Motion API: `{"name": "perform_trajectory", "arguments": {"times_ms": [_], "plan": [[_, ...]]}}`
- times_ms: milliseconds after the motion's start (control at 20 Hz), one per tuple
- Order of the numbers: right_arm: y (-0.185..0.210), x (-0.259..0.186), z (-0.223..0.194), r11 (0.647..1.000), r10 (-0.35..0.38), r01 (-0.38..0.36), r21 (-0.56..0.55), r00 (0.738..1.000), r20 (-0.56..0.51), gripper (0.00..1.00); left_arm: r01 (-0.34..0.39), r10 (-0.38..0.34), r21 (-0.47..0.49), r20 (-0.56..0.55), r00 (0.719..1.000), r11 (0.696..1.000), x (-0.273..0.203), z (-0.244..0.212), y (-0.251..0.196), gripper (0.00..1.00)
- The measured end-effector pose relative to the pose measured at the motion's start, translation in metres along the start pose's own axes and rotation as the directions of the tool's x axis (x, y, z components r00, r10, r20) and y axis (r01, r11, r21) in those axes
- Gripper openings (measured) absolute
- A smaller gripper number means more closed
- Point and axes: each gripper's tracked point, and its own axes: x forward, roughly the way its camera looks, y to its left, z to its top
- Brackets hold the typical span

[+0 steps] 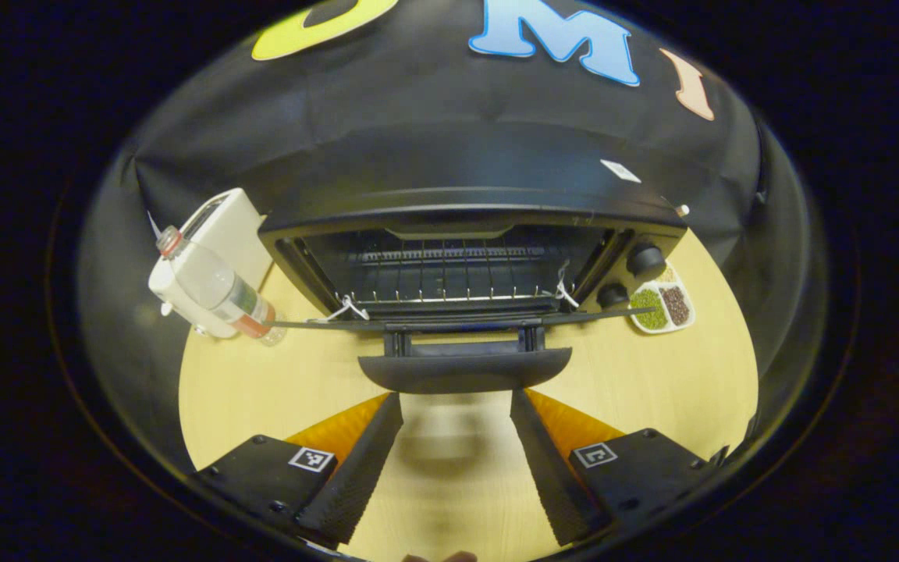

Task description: Open the electric oven with the left hand, put the food in, and close the electric oven.

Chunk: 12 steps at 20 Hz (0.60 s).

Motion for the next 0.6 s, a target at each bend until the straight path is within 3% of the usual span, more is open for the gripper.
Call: {"name": "perform_trajectory", "arguments": {"times_ms": [200,350,450,600], "plan": [[0.0,-0.002,0.003,1.0,0.029,-0.029,0.005,1.0,0.009,0.91,0.014,-0.004,-0.067,0.148,0.989,0.998,-0.041,0.03,-0.004,0.95],[0.002,-0.004,0.005,0.998,0.063,-0.063,0.006,0.998,0.012,0.91,0.021,0.004,-0.084,0.288,0.958,0.996,-0.092,0.049,-0.009,0.95],[0.005,-0.007,0.013,0.996,0.085,-0.085,-0.006,0.996,0.037,0.91,0.029,0.012,-0.096,0.406,0.914,0.995,-0.14,0.064,-0.02,0.95],[0.012,-0.011,0.03,0.993,0.119,-0.118,-0.018,0.989,0.084,0.91,-0.022,0.061,-0.072,0.607,0.792,0.997,-0.216,0.092,-0.022,0.95]]}}
